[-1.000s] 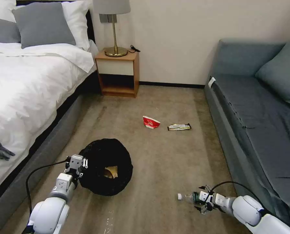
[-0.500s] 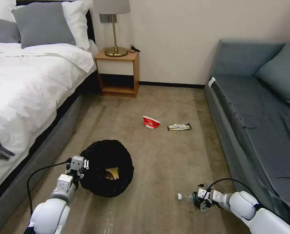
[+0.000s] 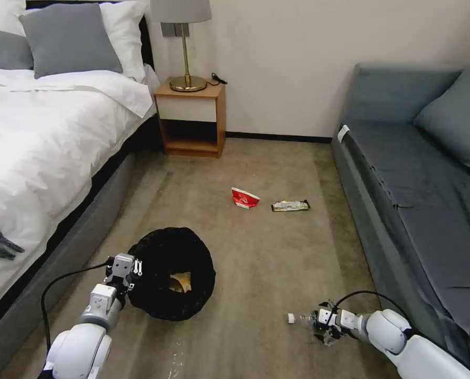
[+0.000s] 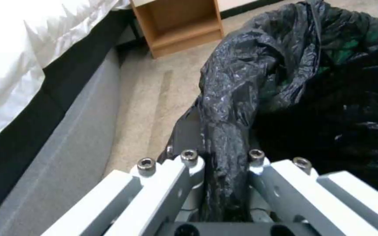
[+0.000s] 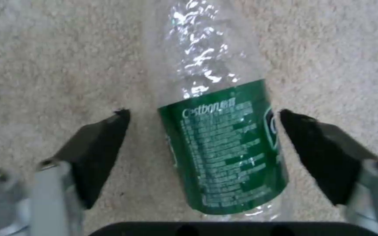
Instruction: Pick up the trash bin, then pick up the garbage on the floor and place it into the trash bin.
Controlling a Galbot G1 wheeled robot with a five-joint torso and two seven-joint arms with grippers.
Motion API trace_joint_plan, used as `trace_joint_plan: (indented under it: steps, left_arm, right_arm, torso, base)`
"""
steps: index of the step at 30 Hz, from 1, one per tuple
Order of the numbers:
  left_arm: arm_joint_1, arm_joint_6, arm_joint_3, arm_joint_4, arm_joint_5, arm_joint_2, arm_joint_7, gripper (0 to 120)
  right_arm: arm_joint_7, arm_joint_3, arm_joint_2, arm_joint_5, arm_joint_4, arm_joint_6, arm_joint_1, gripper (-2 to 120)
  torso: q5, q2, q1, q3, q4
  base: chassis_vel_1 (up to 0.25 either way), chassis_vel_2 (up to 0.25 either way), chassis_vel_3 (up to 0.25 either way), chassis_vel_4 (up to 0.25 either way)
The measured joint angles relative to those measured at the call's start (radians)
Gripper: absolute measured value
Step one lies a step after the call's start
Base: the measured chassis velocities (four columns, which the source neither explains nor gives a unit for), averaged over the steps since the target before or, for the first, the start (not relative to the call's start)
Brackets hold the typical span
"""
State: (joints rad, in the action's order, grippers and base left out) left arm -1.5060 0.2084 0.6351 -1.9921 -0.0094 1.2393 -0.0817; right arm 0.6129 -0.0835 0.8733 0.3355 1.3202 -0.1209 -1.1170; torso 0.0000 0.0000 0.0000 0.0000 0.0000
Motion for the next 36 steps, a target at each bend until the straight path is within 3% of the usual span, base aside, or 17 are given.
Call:
trace_joint_plan:
  steps: [18, 23, 36]
  left_arm:
    - [-0.004, -0.007, 0.002, 0.008, -0.004, -0.003, -0.002, 4]
    - [-0.005, -0.014, 0.003, 0.011, -0.007, -0.003, -0.003, 4]
    - [0.009, -0.02, 0.007, 0.03, -0.027, -0.016, 0.001, 4]
  right_arm:
    - [0.005, -0.032, 0.007, 0.015, -0.004, 0.008, -0.021, 25]
    - [0.003, -0.043, 0.01, 0.018, 0.001, 0.008, -0.029, 16]
    - [-0.001, -0.086, 0.022, 0.029, 0.023, 0.005, -0.044, 16]
  torso:
    - [-0.0002, 0.0, 0.0, 0.0, 0.0]
    - [0.0, 0.0, 0.0, 0.0, 0.0]
    - [0.0, 0.0, 0.0, 0.0, -0.0001]
  base:
    - [0.0, 0.0, 0.0, 0.0]
    - [0.0, 0.0, 0.0, 0.0]
    - [0.0, 0.0, 0.0, 0.0]
